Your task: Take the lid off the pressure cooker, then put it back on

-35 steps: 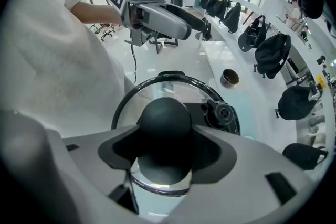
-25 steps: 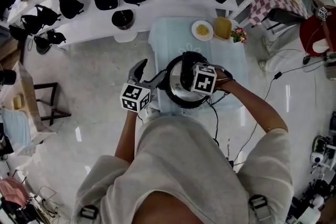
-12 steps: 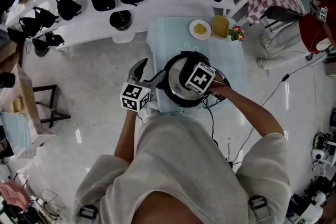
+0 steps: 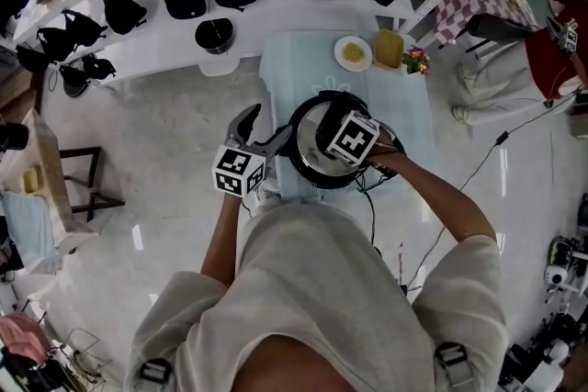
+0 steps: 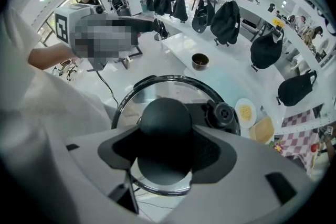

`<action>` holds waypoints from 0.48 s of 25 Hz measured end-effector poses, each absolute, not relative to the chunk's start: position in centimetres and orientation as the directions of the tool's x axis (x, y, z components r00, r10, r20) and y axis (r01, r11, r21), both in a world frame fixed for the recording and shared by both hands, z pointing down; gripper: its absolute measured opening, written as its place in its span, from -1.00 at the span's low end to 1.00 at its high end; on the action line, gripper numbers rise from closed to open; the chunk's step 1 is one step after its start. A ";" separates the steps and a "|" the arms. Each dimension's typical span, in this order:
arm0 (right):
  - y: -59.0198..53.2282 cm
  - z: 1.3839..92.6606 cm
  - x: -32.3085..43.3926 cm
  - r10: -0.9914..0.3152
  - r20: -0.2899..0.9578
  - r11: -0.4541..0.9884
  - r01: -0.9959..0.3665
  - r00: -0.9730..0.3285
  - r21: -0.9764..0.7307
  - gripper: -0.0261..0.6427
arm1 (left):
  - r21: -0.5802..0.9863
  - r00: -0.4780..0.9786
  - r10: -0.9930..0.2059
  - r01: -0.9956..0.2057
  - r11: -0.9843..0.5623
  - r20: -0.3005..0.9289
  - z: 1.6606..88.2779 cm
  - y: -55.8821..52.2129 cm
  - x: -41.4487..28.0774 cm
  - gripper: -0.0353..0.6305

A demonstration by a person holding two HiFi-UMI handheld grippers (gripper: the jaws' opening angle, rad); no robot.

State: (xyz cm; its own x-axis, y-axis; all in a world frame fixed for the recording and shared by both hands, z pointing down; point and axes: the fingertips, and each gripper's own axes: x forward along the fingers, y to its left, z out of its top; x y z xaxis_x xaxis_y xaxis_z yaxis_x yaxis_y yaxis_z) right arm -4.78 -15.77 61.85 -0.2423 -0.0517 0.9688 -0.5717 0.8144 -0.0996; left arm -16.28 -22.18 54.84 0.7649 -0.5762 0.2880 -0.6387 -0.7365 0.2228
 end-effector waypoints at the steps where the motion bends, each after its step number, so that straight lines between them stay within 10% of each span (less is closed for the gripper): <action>1: -15.7 61.8 -4.8 -0.053 0.970 0.817 -0.568 -0.239 -0.096 -0.11 | 0.221 0.764 -0.578 -0.640 -0.736 0.287 54.8 -22.2 -16.4 0.12; 12: -14.5 58.5 -4.8 -0.100 0.960 0.851 -0.522 -0.260 -0.053 -0.11 | 0.201 0.769 -0.576 -0.632 -0.748 0.277 54.0 -22.3 -16.1 0.12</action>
